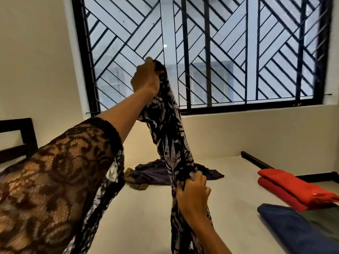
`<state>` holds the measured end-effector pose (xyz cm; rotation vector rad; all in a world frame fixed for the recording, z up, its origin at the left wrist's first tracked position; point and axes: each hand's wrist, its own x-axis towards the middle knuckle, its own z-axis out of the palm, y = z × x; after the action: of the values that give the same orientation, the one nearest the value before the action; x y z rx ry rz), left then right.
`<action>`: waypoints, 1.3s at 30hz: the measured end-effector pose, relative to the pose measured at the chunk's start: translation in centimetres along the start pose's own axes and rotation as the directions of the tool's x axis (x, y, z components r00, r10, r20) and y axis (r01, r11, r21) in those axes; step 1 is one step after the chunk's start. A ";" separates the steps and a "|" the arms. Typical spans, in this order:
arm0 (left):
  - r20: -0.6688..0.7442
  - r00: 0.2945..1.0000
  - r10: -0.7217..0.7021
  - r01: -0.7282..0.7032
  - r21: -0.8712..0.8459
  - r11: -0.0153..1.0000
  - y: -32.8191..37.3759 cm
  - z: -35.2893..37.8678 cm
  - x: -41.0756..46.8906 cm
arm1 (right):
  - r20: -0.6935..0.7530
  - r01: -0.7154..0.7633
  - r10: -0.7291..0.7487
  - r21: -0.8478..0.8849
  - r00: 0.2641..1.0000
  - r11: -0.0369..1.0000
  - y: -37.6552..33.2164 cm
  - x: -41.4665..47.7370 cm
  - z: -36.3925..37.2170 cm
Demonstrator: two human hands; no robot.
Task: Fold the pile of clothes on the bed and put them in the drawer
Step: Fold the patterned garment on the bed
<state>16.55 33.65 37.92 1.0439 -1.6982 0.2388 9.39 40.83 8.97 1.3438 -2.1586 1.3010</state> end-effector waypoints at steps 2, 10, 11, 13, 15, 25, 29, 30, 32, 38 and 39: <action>-0.011 0.999 -0.043 0.043 0.003 0.999 -2.0 -0.4 0.6 | 0.111 -0.014 0.005 0.080 0.994 0.997 1.7 0.7 -0.9; -0.029 0.997 -0.075 0.069 -0.159 0.985 -8.7 -0.5 1.9 | 0.263 -0.012 0.049 -0.137 0.964 0.990 8.4 7.2 -4.3; -0.011 0.997 -0.076 0.074 -0.142 0.987 -9.7 -0.5 1.7 | 0.279 -0.028 0.078 -0.180 0.957 0.983 9.1 8.1 -4.5; 0.063 0.996 -0.070 0.074 -0.067 0.995 -12.0 -0.2 1.4 | 0.281 -0.062 0.137 -0.260 0.950 0.964 10.0 9.7 -4.4; 0.175 0.982 -0.070 0.084 -0.072 0.994 -14.4 0.5 1.0 | 0.245 -0.079 0.162 -0.317 0.956 0.945 10.4 11.5 -4.1; 0.239 0.901 -0.361 0.426 -0.336 0.840 -24.2 9.3 1.7 | -0.137 -0.017 0.009 -0.056 0.991 0.998 7.4 24.7 -0.7; 0.086 0.924 -0.372 0.380 -0.292 0.877 -27.1 12.1 -0.4 | -0.111 0.193 -0.213 -0.167 0.971 0.967 7.6 25.6 2.3; 0.090 0.931 -0.353 0.364 -0.268 0.892 -28.1 12.4 -1.9 | -0.068 0.212 -0.226 -0.167 0.972 0.963 8.5 24.9 3.4; 0.141 0.941 -0.307 0.331 -0.206 0.921 -30.8 13.2 -6.3 | 0.087 0.201 -0.189 -0.170 0.978 0.965 11.0 22.2 6.9; 0.477 0.845 -0.240 0.171 0.183 0.968 -39.9 14.1 -25.2 | 0.595 0.143 -0.005 -0.185 0.803 0.972 14.6 5.8 16.0; 0.552 0.795 -0.252 0.169 0.197 0.966 -41.4 13.7 -28.7 | 0.678 0.157 0.028 -0.210 0.734 0.965 15.0 2.6 17.1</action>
<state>38.74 15.51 -5.71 1.5085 -2.0961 -0.1278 -0.81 27.94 -7.03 1.9712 -2.5666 0.4811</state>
